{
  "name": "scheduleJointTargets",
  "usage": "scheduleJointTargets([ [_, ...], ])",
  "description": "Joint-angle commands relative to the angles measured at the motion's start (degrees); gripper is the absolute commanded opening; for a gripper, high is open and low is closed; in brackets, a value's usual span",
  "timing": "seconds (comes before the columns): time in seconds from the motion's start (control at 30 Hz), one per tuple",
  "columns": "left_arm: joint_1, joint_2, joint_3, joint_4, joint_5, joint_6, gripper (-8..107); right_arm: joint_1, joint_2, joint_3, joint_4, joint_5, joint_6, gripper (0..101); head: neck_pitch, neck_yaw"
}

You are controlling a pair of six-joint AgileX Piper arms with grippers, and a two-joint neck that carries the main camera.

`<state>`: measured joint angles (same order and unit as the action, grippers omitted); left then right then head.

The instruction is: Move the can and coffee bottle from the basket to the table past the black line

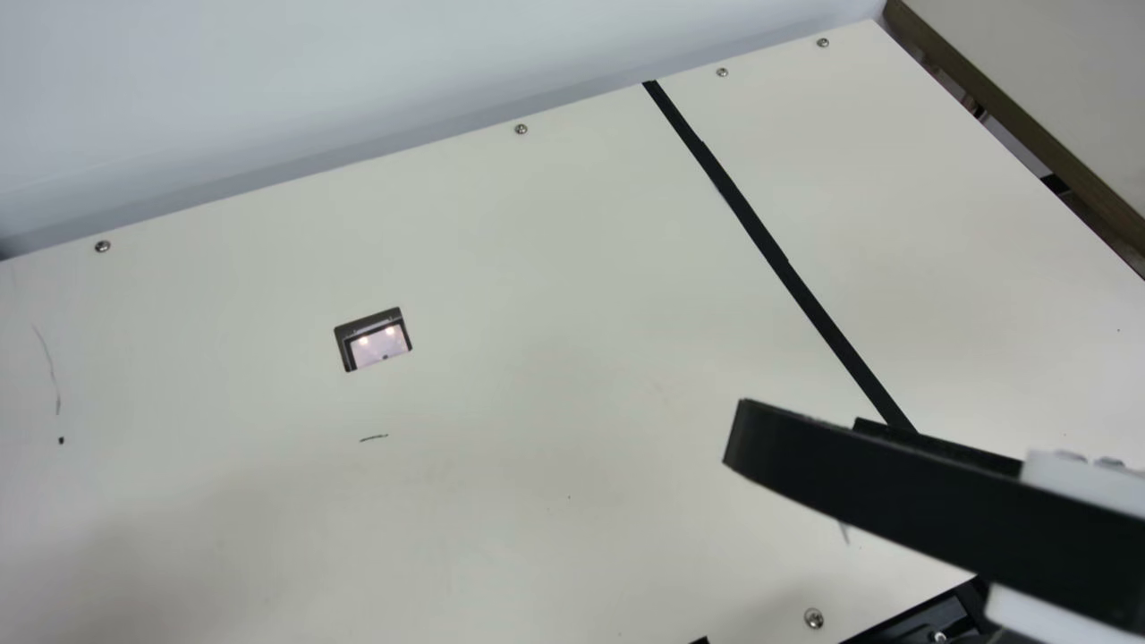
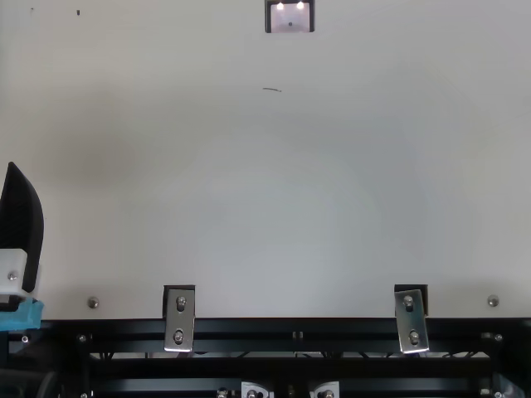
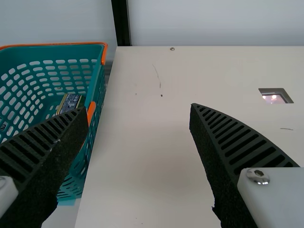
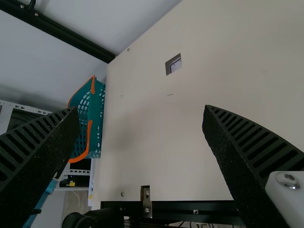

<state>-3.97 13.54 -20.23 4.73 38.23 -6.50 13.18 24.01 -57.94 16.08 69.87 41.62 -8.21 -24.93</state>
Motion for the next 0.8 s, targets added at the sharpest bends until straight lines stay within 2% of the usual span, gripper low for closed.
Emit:
scheduleJointTargets([
  [0.0, 0.0, 0.0, 0.0, 0.0, 0.0, 0.0, 90, 0.0, 0.0, 0.0, 0.0, 0.0, 0.0, 101, -0.93, 0.55],
  [0.47, 0.0, 0.0, 0.0, 0.0, 0.0, 0.0, 90, 0.0, 0.0, 0.0, 0.0, 0.0, 0.04, 101, -0.58, 2.31],
  [0.77, 0.0, 0.0, 0.0, 0.0, 0.0, 0.0, 90, 0.0, 0.0, 0.0, 0.0, 0.0, 0.04, 101, -0.64, 16.0],
])
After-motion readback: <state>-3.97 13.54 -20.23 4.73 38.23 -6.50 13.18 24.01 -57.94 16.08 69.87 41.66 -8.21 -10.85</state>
